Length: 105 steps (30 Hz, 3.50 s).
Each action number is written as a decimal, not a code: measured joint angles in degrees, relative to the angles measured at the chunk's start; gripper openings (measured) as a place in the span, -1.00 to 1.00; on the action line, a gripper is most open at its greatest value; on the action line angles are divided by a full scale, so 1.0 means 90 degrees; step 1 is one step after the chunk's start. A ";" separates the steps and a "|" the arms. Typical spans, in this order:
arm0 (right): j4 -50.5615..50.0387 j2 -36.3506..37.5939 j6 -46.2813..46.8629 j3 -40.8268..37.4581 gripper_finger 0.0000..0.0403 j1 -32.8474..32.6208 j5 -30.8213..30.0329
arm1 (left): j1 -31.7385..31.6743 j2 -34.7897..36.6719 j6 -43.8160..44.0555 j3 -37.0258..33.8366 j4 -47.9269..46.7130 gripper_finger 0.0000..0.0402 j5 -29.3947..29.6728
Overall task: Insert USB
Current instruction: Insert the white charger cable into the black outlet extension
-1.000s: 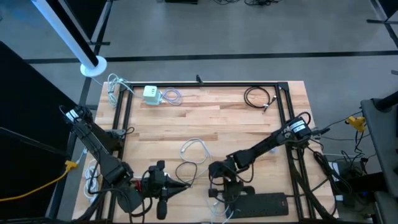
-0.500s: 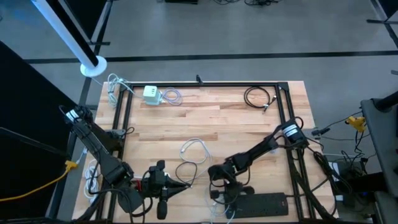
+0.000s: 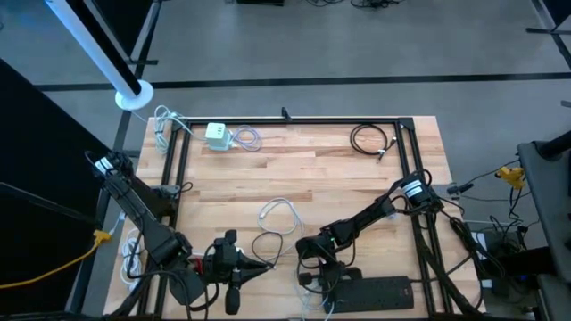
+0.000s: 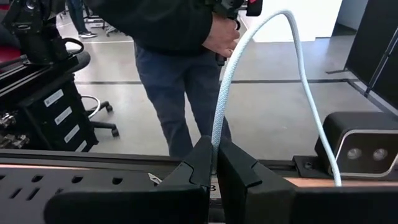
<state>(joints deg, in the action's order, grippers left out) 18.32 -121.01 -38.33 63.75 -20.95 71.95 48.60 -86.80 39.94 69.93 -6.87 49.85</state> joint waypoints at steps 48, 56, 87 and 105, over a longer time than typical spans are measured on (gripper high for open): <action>0.0094 -0.0330 0.0363 0.0183 -1.00 -0.0299 -0.0173 | 0.0000 -0.0002 -0.0041 0.0000 -0.0015 -0.87 0.0014; 0.0481 -0.0330 0.0770 0.0228 -1.00 -0.0296 -0.0256 | 0.0000 -0.0002 -0.0041 0.0000 -0.0012 -0.87 0.0014; 0.0532 -0.0296 0.0545 -0.0243 -1.00 -0.0017 -0.0275 | 0.0000 -0.0002 -0.0044 0.0000 -0.0014 -0.87 0.0014; 0.0467 -0.0063 0.1881 -0.0030 -0.89 -0.0053 -0.0422 | 0.0006 -0.0002 0.0000 0.0000 -0.0127 -0.87 0.0014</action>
<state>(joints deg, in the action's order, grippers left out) 22.52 -121.58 -21.39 63.48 -21.43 68.15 48.65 -86.83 39.94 69.93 -8.01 49.98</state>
